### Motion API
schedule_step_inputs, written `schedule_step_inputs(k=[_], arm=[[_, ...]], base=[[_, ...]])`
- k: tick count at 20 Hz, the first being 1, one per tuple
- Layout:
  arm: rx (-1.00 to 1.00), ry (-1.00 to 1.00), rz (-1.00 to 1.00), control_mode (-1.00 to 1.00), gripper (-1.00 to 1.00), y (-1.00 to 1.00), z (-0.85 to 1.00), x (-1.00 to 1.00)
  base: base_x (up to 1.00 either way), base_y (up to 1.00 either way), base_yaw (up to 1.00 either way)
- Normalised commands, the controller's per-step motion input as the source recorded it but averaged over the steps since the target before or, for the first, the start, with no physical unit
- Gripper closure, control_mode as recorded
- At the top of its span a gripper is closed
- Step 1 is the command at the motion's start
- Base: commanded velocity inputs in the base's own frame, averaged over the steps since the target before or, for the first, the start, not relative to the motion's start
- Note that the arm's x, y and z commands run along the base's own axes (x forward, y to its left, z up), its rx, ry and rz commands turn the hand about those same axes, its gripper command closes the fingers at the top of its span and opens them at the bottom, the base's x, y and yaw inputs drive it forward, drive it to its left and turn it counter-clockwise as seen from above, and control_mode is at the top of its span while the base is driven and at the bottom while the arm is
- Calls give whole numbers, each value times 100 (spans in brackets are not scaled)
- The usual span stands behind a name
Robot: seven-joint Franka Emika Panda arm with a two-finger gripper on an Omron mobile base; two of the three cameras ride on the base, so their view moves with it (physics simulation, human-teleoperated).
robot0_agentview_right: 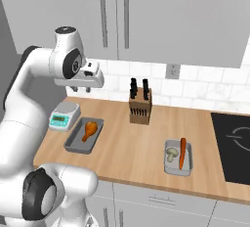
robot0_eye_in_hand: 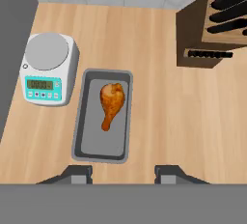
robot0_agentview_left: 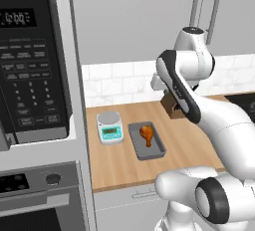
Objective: Take the meat container that has the chicken drumstick and place it on the second highest rack of the freezer. Then take the vegetable container that has the carrot and mushroom and place it on the highest rack of the freezer.
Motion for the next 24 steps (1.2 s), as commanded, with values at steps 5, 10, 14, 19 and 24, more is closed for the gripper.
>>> schedule_step_inputs(k=[5, 10, 14, 19, 24], arm=[[3, 0, 0, -100, -100, -32, -13, -37], [8, -7, -5, -100, -100, -92, -38, -72], [4, -4, -23, -100, -100, -100, -57, -46], [8, 0, -54, -100, -100, -100, -58, -1], [7, 0, -61, -100, -100, -100, -55, 0]], base=[[0, 0, 0], [0, 0, 0], [0, 0, 0], [0, 0, 0], [0, 0, 0]])
